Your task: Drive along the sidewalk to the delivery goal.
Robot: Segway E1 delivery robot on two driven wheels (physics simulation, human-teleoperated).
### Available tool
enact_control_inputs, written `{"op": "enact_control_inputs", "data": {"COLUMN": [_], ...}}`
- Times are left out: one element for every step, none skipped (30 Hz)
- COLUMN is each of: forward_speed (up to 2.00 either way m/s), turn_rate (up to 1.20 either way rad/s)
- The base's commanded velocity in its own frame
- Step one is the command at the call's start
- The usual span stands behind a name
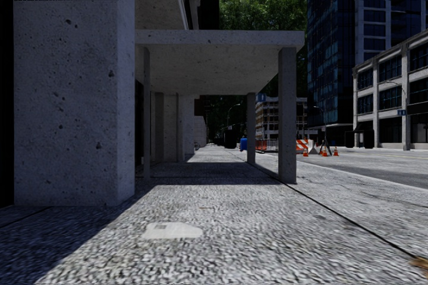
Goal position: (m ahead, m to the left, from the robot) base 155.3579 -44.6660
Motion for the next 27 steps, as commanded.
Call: {"op": "enact_control_inputs", "data": {"forward_speed": [2.0, 2.0, 2.0, 2.0, 2.0, 2.0, 2.0, 2.0, 2.0, 2.0, 2.0, 2.0, 2.0, 2.0, 2.0, 2.0, 2.0, 2.0, 2.0, 2.0, 2.0, 2.0, 2.0, 2.0, 2.0, 2.0, 2.0], "turn_rate": [0.0, 0.0, 0.0, 0.0, 0.0, 0.0, 0.0, 0.0, 0.0, 0.0, 0.0, 0.0, 0.0, 0.0, 0.0, 0.0, 0.0, 0.0, 0.0, 0.0, 0.0, 0.0, 0.0, 0.0, 0.0, 0.0, 0.0]}}
